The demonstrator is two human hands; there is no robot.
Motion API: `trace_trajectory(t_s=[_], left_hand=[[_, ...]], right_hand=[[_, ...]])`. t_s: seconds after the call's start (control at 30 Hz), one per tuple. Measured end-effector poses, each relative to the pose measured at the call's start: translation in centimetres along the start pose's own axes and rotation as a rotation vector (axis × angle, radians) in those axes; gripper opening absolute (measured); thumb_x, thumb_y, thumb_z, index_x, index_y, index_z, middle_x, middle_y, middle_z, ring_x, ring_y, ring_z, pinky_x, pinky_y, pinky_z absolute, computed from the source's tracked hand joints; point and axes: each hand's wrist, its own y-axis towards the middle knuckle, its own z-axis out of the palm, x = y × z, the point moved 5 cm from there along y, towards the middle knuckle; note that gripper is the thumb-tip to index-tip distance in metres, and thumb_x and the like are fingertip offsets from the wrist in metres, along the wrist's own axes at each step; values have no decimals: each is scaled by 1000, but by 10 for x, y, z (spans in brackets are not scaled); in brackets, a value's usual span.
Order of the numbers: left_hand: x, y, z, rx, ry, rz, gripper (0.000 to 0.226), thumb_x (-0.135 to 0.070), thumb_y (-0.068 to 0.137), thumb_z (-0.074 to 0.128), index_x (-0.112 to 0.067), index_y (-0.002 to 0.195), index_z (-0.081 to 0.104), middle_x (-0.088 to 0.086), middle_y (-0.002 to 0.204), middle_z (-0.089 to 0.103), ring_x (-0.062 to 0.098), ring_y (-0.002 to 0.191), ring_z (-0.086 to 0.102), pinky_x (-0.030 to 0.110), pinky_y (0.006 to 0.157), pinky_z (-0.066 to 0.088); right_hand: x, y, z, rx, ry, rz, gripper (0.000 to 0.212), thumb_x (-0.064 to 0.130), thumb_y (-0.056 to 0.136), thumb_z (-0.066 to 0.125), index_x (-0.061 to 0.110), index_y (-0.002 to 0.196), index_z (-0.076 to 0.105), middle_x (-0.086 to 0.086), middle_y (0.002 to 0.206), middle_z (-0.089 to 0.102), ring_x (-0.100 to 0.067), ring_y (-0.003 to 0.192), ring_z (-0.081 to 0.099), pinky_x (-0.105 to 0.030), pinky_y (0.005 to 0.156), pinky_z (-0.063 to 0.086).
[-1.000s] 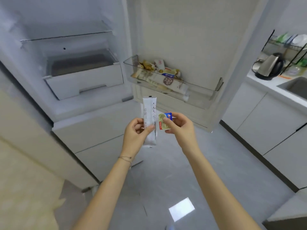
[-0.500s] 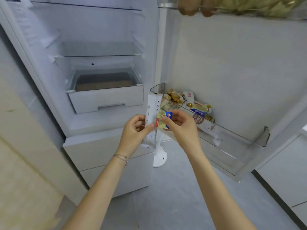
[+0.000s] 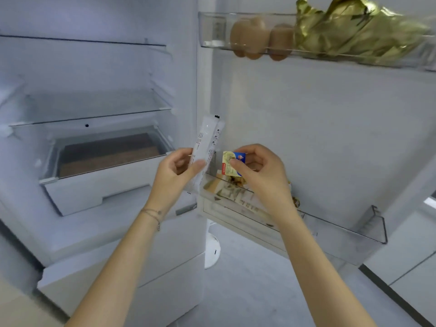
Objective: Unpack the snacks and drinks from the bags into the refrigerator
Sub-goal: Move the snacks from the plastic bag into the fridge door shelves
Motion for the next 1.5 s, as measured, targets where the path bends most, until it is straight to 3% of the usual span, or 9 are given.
trace_trajectory(t_s=[0.3, 0.43, 0.57, 0.63, 0.77, 0.97, 1.1, 1.23, 1.5], left_hand=[[-12, 70, 30, 326, 94, 131, 18, -19, 87, 69, -32, 99, 67, -17, 99, 71, 10, 87, 66, 23, 76, 55], [-16, 85, 56, 528, 125, 131, 21, -16, 85, 73, -27, 100, 64, -8, 100, 71, 14, 88, 66, 22, 74, 54], [-6, 92, 75, 654, 260, 147, 18, -22, 82, 75, -20, 96, 63, -5, 98, 70, 17, 88, 65, 26, 74, 53], [0, 91, 82, 712, 350, 185, 14, -24, 83, 74, -23, 93, 65, -9, 99, 69, 13, 87, 65, 18, 68, 50], [12, 88, 91, 799, 442, 171, 12, -20, 82, 75, -22, 92, 69, -9, 96, 69, 11, 87, 64, 14, 66, 49], [23, 88, 93, 905, 534, 117, 14, -22, 84, 72, -21, 98, 73, -11, 97, 67, 5, 90, 62, 8, 70, 44], [23, 83, 96, 932, 580, 136, 15, -20, 85, 72, -23, 100, 69, -14, 95, 57, -1, 87, 51, 3, 70, 37], [22, 78, 99, 930, 547, 144, 16, -21, 84, 73, -25, 98, 69, -6, 98, 60, 4, 90, 53, 6, 70, 38], [15, 62, 110, 917, 470, 179, 14, -17, 81, 76, -26, 91, 70, -15, 89, 64, 2, 82, 55, 6, 69, 41]], right_hand=[[3, 17, -20, -228, -160, 46, 14, 20, 84, 72, 28, 93, 65, 12, 84, 68, 2, 74, 63, -9, 64, 47], [1, 12, -48, -333, -265, 93, 15, 22, 84, 73, 26, 96, 65, 11, 86, 69, 1, 75, 63, -9, 63, 47], [-10, 2, -74, -373, -441, 211, 14, 20, 83, 72, 27, 89, 61, 16, 80, 64, 0, 71, 61, -16, 65, 46], [-19, -5, -82, -361, -494, 278, 11, 21, 82, 72, 26, 88, 64, 16, 79, 64, -3, 72, 62, -18, 65, 45], [-32, -19, -85, -268, -537, 345, 10, 20, 83, 73, 25, 90, 68, 14, 80, 65, -3, 68, 60, -7, 53, 41], [-45, -26, -80, -184, -504, 441, 18, 21, 80, 76, 27, 92, 63, 5, 85, 72, -5, 75, 63, -22, 59, 48], [-48, -27, -78, -144, -496, 451, 23, 19, 79, 76, 23, 97, 61, -1, 82, 74, -8, 76, 64, -20, 56, 46], [-46, -29, -82, -153, -565, 438, 18, 18, 78, 75, 24, 91, 65, 9, 85, 69, -3, 71, 61, -14, 51, 45], [-44, -33, -91, -113, -592, 454, 18, 5, 82, 67, 23, 79, 70, 6, 81, 70, -13, 78, 66, -28, 69, 55]])
